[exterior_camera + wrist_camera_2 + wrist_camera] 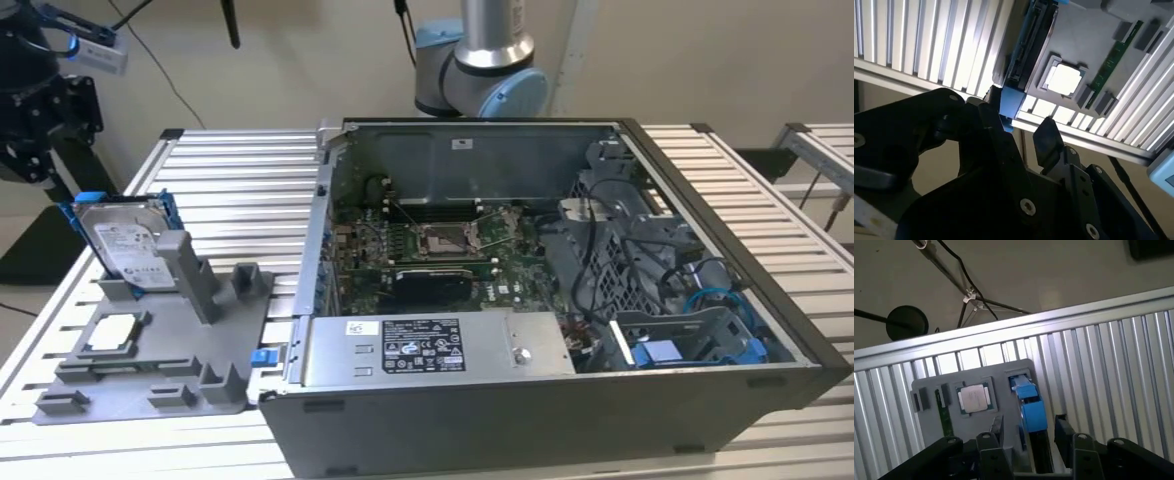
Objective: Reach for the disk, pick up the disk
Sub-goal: 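Pick up the disk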
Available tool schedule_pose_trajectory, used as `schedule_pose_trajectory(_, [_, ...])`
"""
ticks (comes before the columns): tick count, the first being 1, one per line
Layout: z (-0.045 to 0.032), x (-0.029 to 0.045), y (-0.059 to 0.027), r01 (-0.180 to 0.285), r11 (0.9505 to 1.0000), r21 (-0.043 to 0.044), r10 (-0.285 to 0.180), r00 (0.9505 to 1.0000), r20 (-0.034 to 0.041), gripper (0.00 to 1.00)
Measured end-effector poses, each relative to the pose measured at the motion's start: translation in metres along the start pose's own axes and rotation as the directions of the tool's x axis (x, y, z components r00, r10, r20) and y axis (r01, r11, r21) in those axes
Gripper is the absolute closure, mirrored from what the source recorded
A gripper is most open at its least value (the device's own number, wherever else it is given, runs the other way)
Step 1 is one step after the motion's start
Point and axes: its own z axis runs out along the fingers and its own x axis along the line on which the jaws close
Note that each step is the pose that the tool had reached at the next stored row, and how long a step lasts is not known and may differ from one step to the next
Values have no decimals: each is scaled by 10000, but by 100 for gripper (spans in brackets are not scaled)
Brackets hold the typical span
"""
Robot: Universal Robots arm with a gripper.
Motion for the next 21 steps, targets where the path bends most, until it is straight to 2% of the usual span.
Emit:
schedule_pose_trajectory(7, [127,-5,-32,303,9995,-1,-303,9995,-8,0])
schedule_pose_trajectory(21, [382,-16,-38,826,9966,-3,-826,9966,-24,0])
